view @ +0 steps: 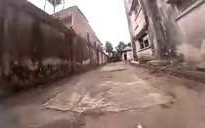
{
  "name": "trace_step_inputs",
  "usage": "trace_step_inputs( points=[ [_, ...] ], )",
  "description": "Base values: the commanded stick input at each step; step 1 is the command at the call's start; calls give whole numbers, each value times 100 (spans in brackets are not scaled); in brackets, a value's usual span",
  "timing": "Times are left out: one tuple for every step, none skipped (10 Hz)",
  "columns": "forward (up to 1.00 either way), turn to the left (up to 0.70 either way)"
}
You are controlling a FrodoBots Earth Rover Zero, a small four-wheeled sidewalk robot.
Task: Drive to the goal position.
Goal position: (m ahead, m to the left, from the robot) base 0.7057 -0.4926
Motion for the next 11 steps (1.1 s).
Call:
trace_step_inputs(
  points=[
    [100,3],
    [100,3],
    [100,3],
    [100,3],
    [100,3],
    [100,3],
    [100,3],
    [100,3],
    [100,3],
    [100,3],
    [100,-37]
  ],
)
